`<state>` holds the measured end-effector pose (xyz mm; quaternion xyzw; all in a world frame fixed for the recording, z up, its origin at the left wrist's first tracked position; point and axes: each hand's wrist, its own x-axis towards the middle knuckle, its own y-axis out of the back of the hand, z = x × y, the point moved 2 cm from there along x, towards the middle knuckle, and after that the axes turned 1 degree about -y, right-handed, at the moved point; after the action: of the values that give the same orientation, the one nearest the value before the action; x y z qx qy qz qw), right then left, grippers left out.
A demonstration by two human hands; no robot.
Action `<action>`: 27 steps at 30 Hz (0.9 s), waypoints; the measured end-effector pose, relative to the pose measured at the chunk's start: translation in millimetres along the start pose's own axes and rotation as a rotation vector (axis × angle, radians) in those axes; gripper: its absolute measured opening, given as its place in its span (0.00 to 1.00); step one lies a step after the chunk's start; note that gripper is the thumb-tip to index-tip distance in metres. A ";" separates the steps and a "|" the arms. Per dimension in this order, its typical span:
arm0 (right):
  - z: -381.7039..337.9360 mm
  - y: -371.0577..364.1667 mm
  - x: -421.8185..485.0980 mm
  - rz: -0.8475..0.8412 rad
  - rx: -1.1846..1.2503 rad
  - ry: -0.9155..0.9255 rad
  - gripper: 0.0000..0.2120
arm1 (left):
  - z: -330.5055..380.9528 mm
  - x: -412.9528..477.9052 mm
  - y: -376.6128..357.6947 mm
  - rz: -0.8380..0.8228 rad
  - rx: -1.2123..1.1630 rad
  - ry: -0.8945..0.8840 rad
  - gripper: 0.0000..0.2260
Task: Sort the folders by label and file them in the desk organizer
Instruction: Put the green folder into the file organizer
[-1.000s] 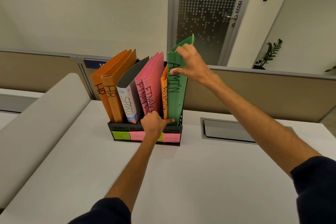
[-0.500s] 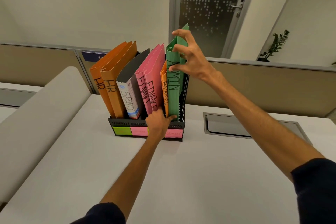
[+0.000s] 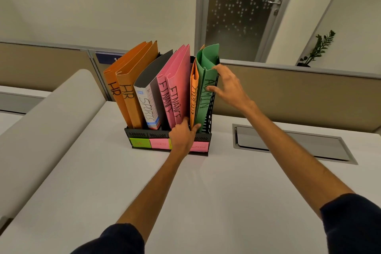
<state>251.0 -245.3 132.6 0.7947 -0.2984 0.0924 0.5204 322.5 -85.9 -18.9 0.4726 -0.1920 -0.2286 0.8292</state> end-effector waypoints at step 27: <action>-32.0 -43.9 -67.6 -0.057 0.314 -0.271 0.21 | 14.1 -10.2 39.3 0.130 -0.210 -0.213 0.17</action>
<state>226.8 -179.2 81.9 0.8793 -0.3250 0.0155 0.3478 314.3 -72.4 21.1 0.3432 -0.2840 -0.2419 0.8620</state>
